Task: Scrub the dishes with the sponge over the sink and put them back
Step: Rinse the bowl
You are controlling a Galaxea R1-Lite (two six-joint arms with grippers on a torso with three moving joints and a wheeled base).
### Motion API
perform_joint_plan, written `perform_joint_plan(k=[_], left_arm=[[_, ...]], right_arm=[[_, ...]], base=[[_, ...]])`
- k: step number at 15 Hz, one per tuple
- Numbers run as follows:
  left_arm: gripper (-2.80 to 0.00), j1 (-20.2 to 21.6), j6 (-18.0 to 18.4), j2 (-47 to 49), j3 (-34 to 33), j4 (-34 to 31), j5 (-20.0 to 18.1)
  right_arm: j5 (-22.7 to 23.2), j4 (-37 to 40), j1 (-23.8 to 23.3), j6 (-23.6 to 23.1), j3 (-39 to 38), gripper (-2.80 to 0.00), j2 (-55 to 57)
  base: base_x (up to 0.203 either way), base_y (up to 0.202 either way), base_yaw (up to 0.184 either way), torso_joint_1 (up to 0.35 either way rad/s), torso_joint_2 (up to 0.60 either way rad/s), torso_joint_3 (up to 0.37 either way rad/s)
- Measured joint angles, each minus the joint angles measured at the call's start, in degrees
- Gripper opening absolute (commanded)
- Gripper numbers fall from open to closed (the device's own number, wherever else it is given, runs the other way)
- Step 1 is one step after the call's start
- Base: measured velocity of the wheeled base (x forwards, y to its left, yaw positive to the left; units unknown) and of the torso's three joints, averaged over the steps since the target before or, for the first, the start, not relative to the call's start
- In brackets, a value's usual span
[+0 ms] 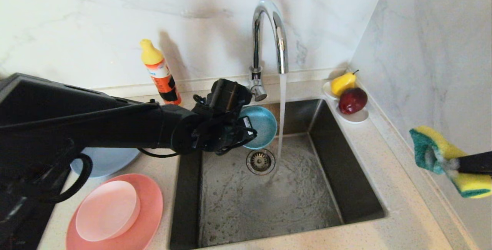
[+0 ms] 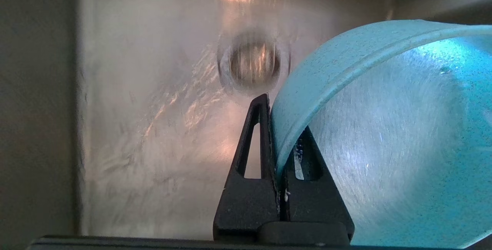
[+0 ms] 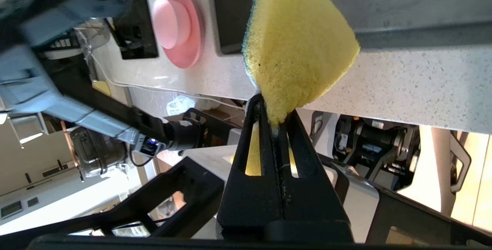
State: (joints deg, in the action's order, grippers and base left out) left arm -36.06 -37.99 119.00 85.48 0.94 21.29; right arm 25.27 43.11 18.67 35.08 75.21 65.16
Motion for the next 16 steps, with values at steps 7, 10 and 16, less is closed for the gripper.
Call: perform_joint_plan(k=[7, 10, 16], left_arm=[[-2.80, 1.1, 16.2, -14.6, -16.9, 30.3, 0.3], [-2.80, 1.2, 23.1, -19.4, -20.1, 39.2, 0.3], [-2.80, 1.2, 31.0, -22.8, -21.1, 51.5, -0.2]], right_arm=[[1.9, -1.9, 0.0, 0.0, -3.8, -2.80, -0.6], [1.9, -2.3, 0.1, 0.1, -4.4, -2.80, -0.5], [1.9, -2.3, 0.0, 0.0, -4.6, -2.80, -0.4]], base=[[0.000, 0.000, 0.000, 0.000, 0.00, 0.000], [0.000, 0.000, 0.000, 0.000, 0.00, 0.000], [0.000, 0.000, 0.000, 0.000, 0.00, 0.000]])
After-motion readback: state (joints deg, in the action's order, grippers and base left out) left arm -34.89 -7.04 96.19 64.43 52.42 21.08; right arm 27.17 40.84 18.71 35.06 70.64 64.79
